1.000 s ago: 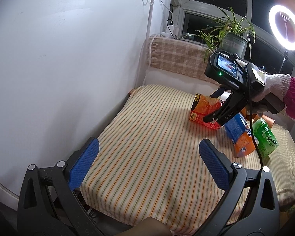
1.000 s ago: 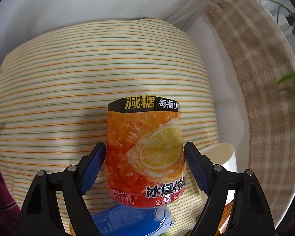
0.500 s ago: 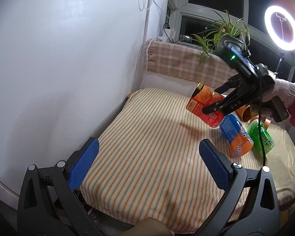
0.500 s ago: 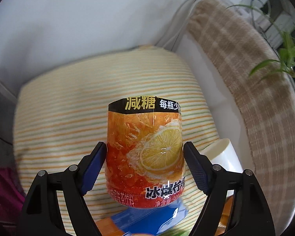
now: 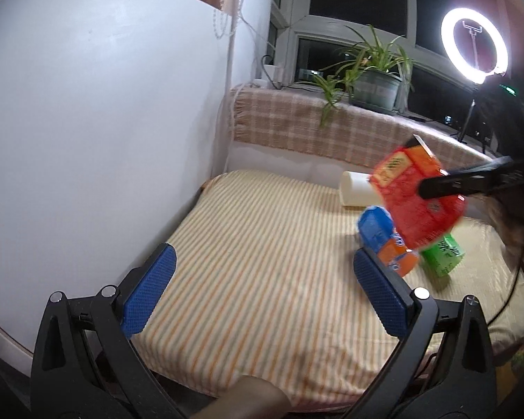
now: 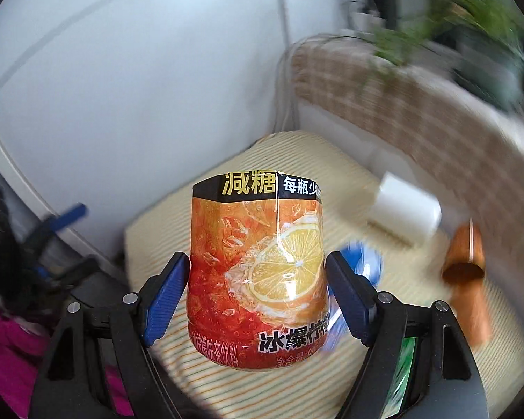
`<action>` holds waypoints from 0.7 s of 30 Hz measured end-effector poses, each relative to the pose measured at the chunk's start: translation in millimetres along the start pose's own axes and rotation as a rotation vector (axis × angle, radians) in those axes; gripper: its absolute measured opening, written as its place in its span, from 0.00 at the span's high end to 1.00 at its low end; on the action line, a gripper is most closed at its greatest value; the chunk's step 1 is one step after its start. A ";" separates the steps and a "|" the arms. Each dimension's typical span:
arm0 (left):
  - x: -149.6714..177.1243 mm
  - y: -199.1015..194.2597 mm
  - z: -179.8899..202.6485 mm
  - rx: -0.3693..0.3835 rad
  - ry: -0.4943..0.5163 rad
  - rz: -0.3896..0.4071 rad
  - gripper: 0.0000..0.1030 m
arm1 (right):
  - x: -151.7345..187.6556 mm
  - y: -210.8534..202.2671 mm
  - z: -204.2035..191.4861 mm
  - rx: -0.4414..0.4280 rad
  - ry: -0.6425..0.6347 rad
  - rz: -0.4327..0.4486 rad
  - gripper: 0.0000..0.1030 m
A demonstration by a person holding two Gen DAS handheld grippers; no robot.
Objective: Flip cup upright
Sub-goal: 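Rotate the held red-orange bottle upright with the right gripper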
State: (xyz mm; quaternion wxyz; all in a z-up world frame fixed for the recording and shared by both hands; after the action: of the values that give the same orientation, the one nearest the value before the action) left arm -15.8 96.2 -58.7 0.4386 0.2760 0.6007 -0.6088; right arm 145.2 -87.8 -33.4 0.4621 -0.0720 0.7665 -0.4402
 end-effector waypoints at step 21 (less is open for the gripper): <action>12.8 16.5 110.2 0.369 0.068 -0.202 0.00 | 202.0 -47.4 81.4 -0.043 0.875 0.079 0.22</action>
State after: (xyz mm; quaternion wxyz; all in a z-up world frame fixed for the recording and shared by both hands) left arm 13.6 -11.9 -63.9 0.2969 0.3104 0.5180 -0.7397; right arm 80.4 -270.3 -143.6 0.1087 0.1408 0.9012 -0.3952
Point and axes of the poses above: each gripper's, at about its wrist camera, not at the fingertips, and y roughly the way its jaws point, z to its right, x to its underside, the point moved 2 cm from there along y, roughly the way its jaws point, and after that the axes turned 1 degree about x, right-handed, at the moved point
